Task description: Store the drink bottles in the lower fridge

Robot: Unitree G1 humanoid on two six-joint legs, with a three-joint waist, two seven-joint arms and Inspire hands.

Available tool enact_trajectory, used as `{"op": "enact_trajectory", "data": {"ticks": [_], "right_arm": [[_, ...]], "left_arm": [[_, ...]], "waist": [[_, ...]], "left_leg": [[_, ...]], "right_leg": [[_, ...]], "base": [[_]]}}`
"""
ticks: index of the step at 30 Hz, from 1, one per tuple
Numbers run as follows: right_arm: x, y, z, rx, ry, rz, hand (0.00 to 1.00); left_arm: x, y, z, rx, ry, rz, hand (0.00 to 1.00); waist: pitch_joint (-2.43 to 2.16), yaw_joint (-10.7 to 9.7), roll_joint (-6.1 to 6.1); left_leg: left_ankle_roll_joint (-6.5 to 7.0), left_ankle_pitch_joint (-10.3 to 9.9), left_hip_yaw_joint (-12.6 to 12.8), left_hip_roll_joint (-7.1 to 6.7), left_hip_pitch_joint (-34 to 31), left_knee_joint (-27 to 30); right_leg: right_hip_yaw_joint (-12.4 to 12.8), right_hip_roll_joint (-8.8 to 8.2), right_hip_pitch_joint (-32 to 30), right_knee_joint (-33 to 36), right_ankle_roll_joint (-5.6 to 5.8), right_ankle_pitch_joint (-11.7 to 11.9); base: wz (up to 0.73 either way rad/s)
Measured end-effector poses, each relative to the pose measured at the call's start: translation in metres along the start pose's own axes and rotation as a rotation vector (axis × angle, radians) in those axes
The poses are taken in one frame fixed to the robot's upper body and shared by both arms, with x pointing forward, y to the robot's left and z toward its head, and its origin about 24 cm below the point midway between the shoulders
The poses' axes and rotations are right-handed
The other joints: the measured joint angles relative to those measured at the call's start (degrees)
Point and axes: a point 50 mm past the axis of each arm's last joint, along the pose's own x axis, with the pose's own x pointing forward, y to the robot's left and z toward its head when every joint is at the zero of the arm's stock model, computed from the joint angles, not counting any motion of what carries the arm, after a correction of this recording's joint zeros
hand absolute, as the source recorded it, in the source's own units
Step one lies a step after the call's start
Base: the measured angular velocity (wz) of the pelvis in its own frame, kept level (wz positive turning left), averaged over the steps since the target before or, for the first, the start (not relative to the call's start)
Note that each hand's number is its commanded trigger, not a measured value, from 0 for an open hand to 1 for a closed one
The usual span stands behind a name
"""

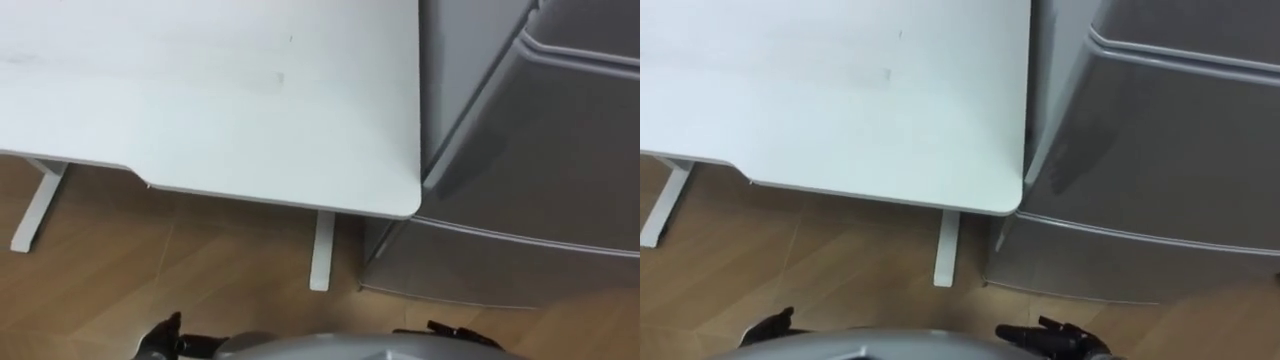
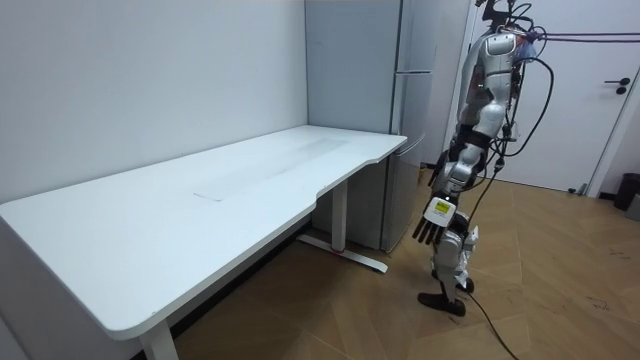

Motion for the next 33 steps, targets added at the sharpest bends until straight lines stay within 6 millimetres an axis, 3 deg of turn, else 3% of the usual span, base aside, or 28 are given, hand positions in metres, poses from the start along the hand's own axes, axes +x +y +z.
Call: {"op": "enact_trajectory", "data": {"ticks": [11, 15, 22, 33], "right_arm": [[-0.001, -0.007, -0.01, 0.113, -0.014, -0.091, 0.0], [-0.001, -0.009, -0.01, 0.137, -0.024, -0.112, 0.0], [-0.002, -0.011, -0.011, 0.165, -0.03, -0.142, 0.0], [-0.002, -0.013, -0.009, 0.144, -0.028, -0.174, 0.0]], "left_arm": [[-0.001, -0.007, -0.009, 0.093, 0.044, 0.021, 0.0], [-0.002, -0.009, -0.017, 0.156, 0.086, 0.017, 0.0], [-0.002, -0.013, -0.018, 0.213, 0.11, -0.003, 0.0], [0.0, -0.013, -0.012, 0.235, 0.096, -0.006, 0.0]], "waist": [[-0.01, -1.1, 1.39], [-0.28, -2.3, 2.12], [-0.41, -3.5, 2.03], [-0.36, -4.2, 1.7]], "left_leg": [[-0.01, 0.0, 0.4, 0.05, 0.1, 0.2], [-0.02, 0.0, 1.1, 0.06, 0.1, 0.2], [-0.01, 0.0, 2.7, 0.13, 1.2, -0.6], [0.01, 0.0, 3.2, 0.07, 1.8, -1.8]], "right_leg": [[0.8, 0.0, 0.0, 0.0, 0.0, 0.0], [1.7, -0.02, -0.3, -0.1, 0.2, -0.2], [3.9, 0.04, -0.2, -0.8, 0.28, -0.6], [4.7, 0.03, -0.7, -0.9, 0.35, -0.7]], "base": [[-0.02], [-0.09], [-0.11], [-0.03]]}}
